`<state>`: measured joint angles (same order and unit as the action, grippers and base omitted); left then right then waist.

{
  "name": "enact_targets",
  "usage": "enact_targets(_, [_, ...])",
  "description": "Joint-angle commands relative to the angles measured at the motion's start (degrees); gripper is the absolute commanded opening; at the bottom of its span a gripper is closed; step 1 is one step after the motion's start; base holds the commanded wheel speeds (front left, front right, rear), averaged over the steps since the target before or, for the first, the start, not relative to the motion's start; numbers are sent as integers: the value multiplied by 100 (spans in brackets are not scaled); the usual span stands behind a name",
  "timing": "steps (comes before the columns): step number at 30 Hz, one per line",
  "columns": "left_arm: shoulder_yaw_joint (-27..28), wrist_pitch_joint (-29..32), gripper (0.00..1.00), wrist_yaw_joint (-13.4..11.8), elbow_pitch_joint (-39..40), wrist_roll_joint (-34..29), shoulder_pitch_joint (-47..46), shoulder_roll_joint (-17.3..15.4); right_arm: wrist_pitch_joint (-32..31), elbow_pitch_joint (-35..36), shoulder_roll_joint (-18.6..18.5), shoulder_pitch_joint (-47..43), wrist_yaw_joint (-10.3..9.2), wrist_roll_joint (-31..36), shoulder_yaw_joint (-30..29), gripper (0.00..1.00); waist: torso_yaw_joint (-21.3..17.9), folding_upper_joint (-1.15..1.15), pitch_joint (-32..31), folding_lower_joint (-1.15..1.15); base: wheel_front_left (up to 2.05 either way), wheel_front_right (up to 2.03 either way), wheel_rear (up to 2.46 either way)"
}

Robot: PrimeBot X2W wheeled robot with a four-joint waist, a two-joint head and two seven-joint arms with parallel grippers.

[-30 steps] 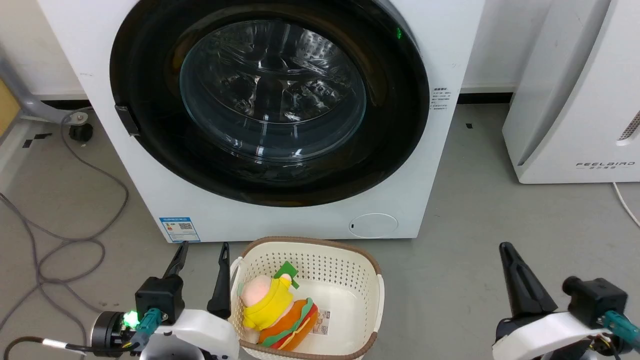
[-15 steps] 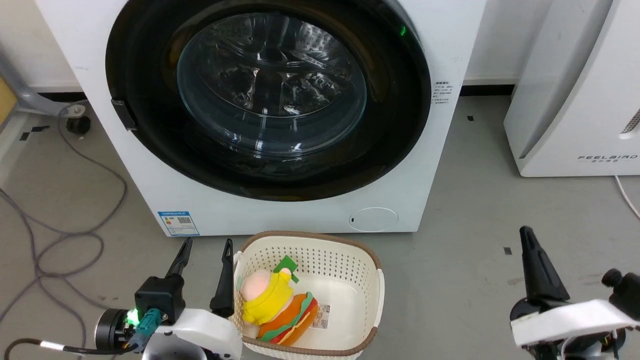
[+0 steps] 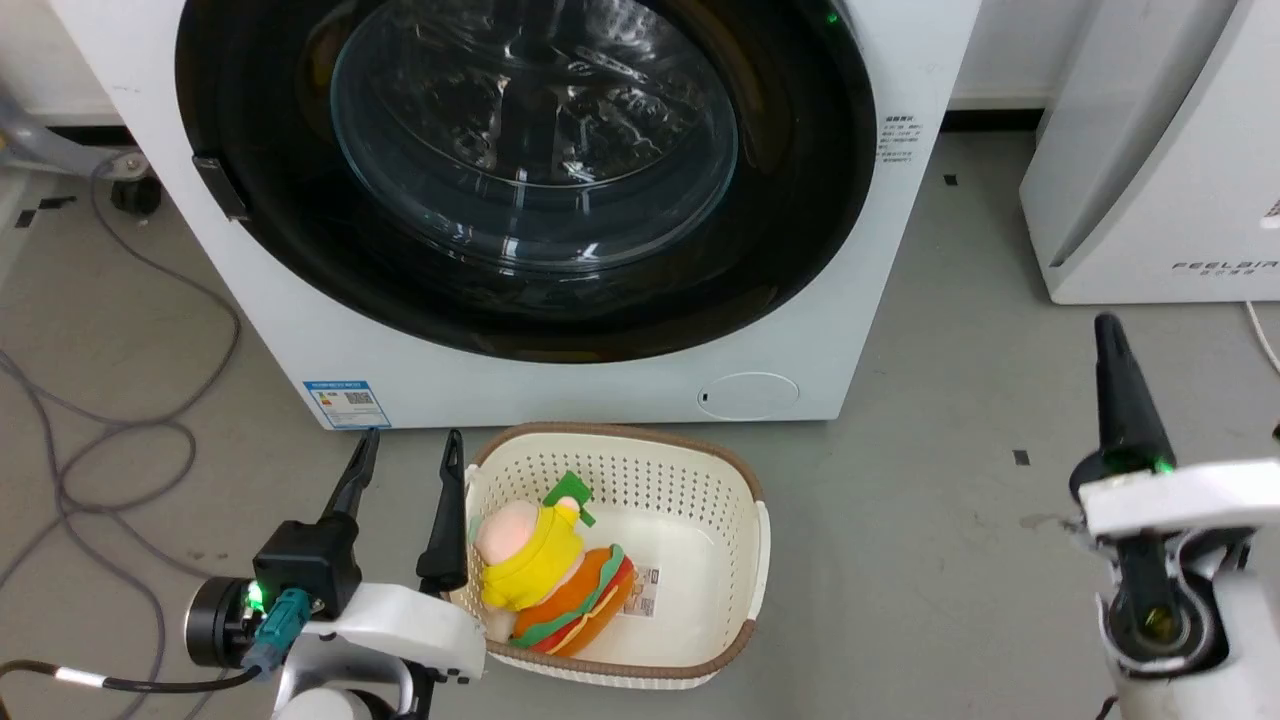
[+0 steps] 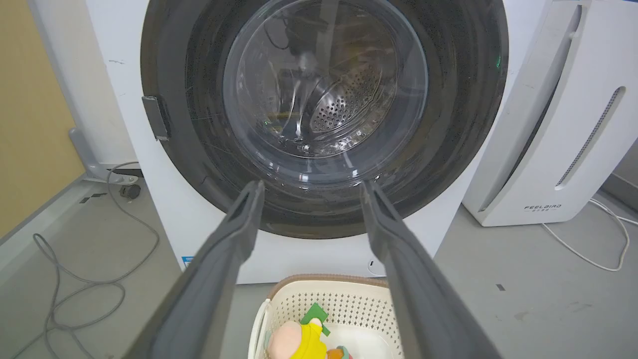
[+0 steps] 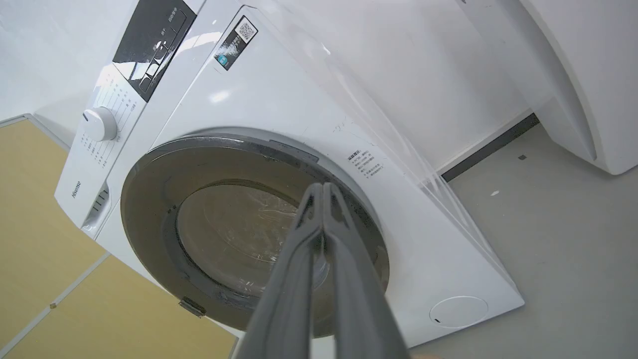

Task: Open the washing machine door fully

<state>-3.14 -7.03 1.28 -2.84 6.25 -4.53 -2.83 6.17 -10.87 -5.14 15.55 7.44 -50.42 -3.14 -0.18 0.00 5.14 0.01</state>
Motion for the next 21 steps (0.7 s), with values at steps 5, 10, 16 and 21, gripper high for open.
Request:
enact_targets(5, [-8,-120,100,77,65,55,-205,-4,-87,-592,-316,883,3,-643,124,0,8,0,220,-1,0,0,0])
enact_targets(10, [5,-180,100,123,75,83,-290,-4,-209,-1148,-556,1644,3,-1098,297,0,7,0,363,-1,0,0,0])
enact_targets(16, [22,-252,100,178,102,120,-394,-4,-495,-1868,-797,2643,3,-1563,654,0,3,0,543,-1,0,0,0])
enact_targets(21, [38,-312,100,232,123,162,-502,-4,-881,-2412,-955,3524,3,-1837,1064,0,3,0,724,-1,0,0,0])
